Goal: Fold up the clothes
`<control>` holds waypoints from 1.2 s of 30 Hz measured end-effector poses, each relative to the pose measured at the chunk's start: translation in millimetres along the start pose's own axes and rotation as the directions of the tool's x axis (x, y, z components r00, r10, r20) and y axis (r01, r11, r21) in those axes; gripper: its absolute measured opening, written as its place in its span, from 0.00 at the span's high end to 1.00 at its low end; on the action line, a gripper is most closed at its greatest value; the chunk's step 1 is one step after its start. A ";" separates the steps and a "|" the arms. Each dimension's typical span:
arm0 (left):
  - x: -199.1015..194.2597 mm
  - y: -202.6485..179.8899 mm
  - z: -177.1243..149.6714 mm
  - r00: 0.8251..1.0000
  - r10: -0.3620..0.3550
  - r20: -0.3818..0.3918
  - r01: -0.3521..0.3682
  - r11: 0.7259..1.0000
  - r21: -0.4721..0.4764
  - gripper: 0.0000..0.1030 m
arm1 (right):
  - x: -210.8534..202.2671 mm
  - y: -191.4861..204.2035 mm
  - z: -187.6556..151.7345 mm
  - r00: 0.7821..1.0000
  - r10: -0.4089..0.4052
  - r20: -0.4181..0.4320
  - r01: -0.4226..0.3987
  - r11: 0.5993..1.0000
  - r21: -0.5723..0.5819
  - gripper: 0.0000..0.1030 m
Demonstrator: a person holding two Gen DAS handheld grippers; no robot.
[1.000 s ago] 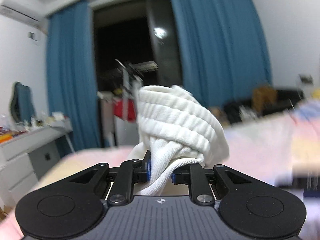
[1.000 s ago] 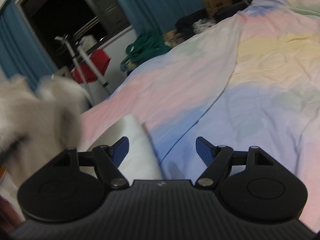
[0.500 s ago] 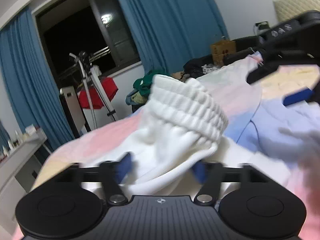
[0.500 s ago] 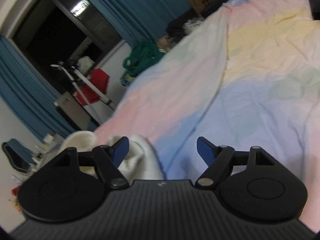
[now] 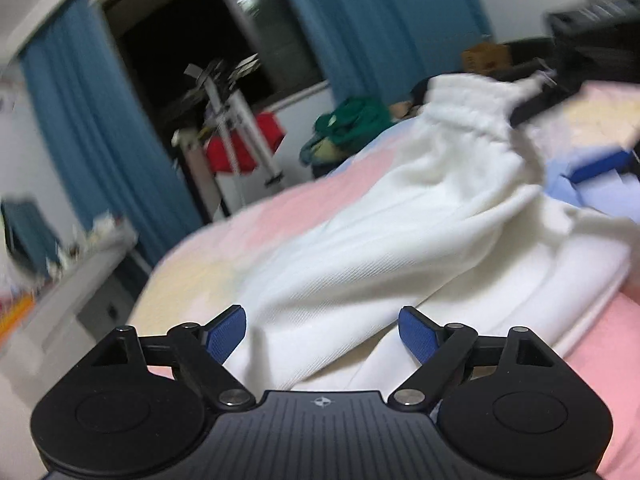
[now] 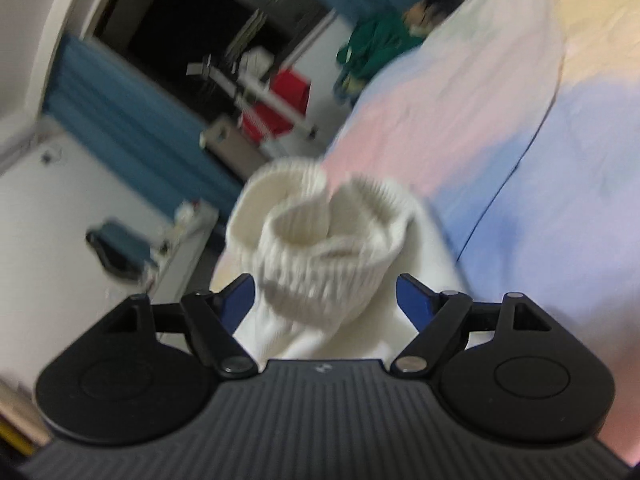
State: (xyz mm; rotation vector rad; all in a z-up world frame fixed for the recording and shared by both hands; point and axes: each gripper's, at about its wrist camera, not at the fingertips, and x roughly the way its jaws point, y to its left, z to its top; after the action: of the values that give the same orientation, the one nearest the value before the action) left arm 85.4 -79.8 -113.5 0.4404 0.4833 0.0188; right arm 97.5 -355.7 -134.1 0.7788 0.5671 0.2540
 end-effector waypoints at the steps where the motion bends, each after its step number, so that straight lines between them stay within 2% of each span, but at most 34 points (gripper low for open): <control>1: 4.3 6.8 0.8 1.000 -0.005 -0.014 0.004 1.000 -0.027 0.17 | 4.5 2.2 -1.5 1.000 0.005 -0.016 -0.005 1.000 -0.002 0.22; 4: 8.0 21.9 1.8 0.999 -0.006 -0.033 0.003 0.997 -0.081 0.18 | 17.9 8.7 -6.2 0.998 0.018 -0.065 -0.019 1.000 -0.008 0.22; 7: 7.2 22.5 -3.9 1.000 0.020 -0.024 -0.021 0.998 -0.062 0.19 | 31.2 15.2 -10.8 0.993 0.032 -0.113 -0.033 0.999 -0.013 0.17; 10: -8.1 3.5 -11.8 0.998 0.066 -0.009 -0.066 0.997 -0.036 0.25 | 45.7 22.3 -13.3 0.996 -0.010 -0.086 0.005 0.998 -0.056 0.15; 15: -0.9 2.1 -6.5 0.995 0.097 0.002 -0.097 0.993 -0.069 0.34 | 66.0 26.8 -17.0 0.997 -0.073 -0.037 0.068 0.991 -0.118 0.15; 18: -2.2 3.0 -5.1 0.994 0.106 0.014 -0.104 0.990 -0.096 0.40 | 63.1 20.0 -14.9 0.997 -0.067 -0.032 0.063 0.992 -0.106 0.22; 20: -7.0 6.4 -4.4 0.994 0.102 0.023 -0.099 0.989 -0.112 0.54 | 58.7 17.7 -13.2 0.998 -0.058 -0.027 0.055 0.995 -0.087 0.29; 22: -19.9 6.4 -6.3 0.994 0.100 0.042 -0.094 0.989 -0.116 0.67 | 54.0 15.7 -11.6 0.999 -0.049 -0.022 0.047 0.997 -0.067 0.43; 23: -24.4 7.8 -6.4 0.994 0.096 0.054 -0.089 0.988 -0.124 0.73 | 51.6 14.7 -10.7 0.999 -0.044 -0.020 0.043 0.997 -0.057 0.46; 25: -32.7 11.4 -5.8 0.994 0.087 0.071 -0.076 0.987 -0.141 0.81 | 47.0 12.8 -9.1 0.999 -0.035 -0.014 0.034 0.999 -0.037 0.58; 26: -37.1 13.0 -5.8 0.994 0.081 0.078 -0.069 0.986 -0.151 0.84 | 43.0 12.4 -8.6 1.000 -0.028 -0.009 0.027 0.999 -0.026 0.60; 28: -47.2 17.2 -5.3 0.993 0.062 0.098 -0.044 0.984 -0.171 0.88 | 33.9 13.3 -7.9 1.000 -0.012 0.006 0.012 1.000 -0.009 0.67; 32: -77.0 24.9 -6.3 0.986 -0.011 0.165 0.041 0.983 -0.181 0.92 | 1.4 25.0 -14.0 0.995 -0.018 0.096 0.024 0.998 -0.056 0.68; 34: -85.0 24.2 -6.8 0.983 -0.068 0.170 0.097 0.982 -0.165 0.92 | -15.0 28.3 -18.8 0.989 -0.056 0.140 0.069 0.993 -0.093 0.68; 36: -85.7 14.6 -10.0 0.987 -0.084 0.136 0.102 0.986 -0.133 0.92 | -14.2 13.8 -21.9 0.990 -0.104 0.094 0.107 0.994 -0.028 0.68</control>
State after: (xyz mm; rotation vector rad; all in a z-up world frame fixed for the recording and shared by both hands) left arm 6.0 -72.7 -77.2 0.2789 0.3706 -0.0660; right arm 73.2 -339.1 -131.2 0.7226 0.5137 0.1283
